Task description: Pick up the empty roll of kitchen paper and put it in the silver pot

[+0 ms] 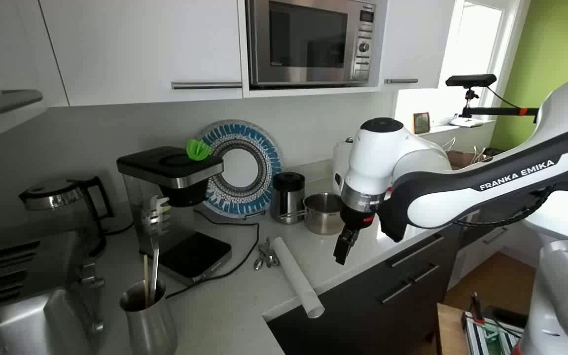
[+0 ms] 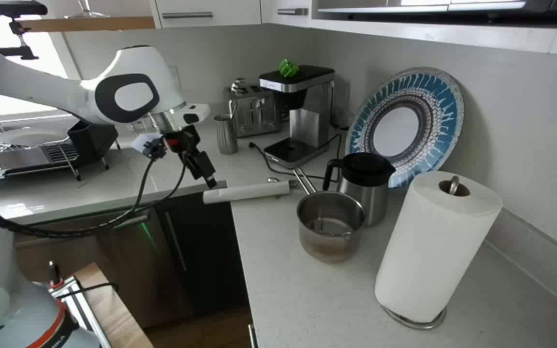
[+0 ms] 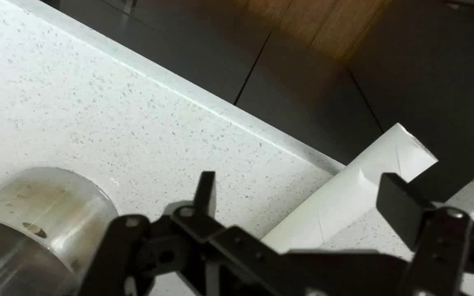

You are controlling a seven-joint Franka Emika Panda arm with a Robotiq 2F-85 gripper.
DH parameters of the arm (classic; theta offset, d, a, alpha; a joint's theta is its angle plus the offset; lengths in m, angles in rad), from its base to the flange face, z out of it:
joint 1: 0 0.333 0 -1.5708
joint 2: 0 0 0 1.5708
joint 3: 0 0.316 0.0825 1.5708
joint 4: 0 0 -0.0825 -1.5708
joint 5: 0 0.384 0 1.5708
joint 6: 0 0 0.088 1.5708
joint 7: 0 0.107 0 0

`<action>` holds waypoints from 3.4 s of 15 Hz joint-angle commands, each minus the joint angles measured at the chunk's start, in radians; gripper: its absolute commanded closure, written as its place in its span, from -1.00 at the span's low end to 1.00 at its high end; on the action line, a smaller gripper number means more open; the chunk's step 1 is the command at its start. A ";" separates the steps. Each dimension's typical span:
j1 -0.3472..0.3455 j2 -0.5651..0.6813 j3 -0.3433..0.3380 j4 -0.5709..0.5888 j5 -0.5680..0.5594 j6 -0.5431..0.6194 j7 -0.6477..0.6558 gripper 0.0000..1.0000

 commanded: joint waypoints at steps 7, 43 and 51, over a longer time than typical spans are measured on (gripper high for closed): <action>0.048 0.147 -0.035 0.087 0.221 -0.108 0.104 -1.00; 0.092 0.370 -0.147 0.133 -0.146 0.479 0.847 1.00; -0.099 0.103 -0.114 0.116 -0.562 0.601 1.220 0.99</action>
